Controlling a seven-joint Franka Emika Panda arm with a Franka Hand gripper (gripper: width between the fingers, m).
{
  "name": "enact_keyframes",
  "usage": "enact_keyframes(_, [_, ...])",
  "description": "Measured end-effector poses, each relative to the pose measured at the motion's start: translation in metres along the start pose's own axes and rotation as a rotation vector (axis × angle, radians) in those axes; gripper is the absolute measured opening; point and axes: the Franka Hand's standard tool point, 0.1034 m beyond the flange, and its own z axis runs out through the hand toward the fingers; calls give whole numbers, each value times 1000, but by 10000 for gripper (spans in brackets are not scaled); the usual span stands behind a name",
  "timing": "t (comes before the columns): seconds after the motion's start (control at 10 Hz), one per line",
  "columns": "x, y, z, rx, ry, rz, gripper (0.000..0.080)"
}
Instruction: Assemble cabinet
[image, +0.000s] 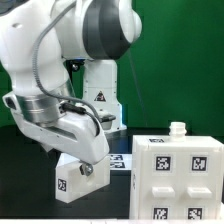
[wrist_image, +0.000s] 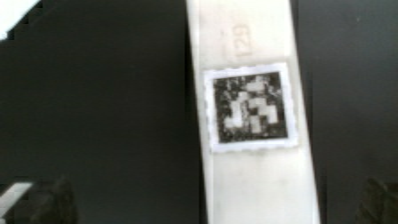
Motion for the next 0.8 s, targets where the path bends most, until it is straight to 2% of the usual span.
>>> enact_keyframes(0.1, [8, -2, -5, 27, 4, -3, 797])
enact_keyframes(0.2, [11, -6, -9, 29, -4, -65, 797])
enact_keyframes(0.4, [7, -9, -19, 14, -122, -158, 797])
enact_keyframes(0.6, [1, -3, -16, -14, -241, -154, 797])
enact_keyframes(0.8, [7, -2, -15, -23, -277, -151, 797])
